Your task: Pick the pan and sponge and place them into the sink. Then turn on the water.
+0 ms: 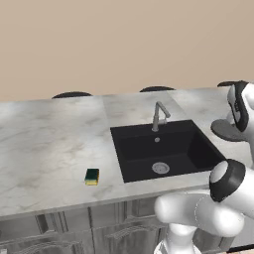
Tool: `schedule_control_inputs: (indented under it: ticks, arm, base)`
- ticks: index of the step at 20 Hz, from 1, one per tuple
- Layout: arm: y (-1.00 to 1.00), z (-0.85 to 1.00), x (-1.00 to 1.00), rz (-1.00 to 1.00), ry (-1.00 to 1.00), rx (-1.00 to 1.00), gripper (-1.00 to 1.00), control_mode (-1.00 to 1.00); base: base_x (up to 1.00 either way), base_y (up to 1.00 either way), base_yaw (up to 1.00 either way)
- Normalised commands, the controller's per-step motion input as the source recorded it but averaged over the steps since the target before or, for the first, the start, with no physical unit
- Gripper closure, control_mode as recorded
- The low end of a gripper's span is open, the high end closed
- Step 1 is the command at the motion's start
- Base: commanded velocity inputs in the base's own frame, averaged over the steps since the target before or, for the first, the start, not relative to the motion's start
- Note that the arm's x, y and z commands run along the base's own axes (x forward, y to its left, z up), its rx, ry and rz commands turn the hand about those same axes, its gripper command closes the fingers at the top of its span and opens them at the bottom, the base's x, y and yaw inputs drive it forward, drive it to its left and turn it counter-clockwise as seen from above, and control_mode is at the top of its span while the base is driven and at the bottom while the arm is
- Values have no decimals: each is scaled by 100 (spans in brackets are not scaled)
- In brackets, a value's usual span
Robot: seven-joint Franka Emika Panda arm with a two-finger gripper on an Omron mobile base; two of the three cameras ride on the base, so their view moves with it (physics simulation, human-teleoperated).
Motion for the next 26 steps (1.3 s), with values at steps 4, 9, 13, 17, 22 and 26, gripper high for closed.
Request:
schedule_control_inputs:
  ticks: [4,9,13,17,22,26]
  arm:
    - [-43,-12,0,7,0,0,-100,-100]
    - [-42,-20,0,7,0,0,-100,-100]
    - [-40,-26,0,7,0,0,-100,-100]
    - [-36,-32,0,7,0,-1,-100,-100]
    - [-31,-37,0,6,0,-2,-100,-100]
    - [-25,-44,0,3,0,-7,-100,-100]
  base:
    - [0,0,0]
    - [0,0,0]
    - [0,0,0]
    - [0,0,0]
    - [0,0,0]
    - [0,0,0]
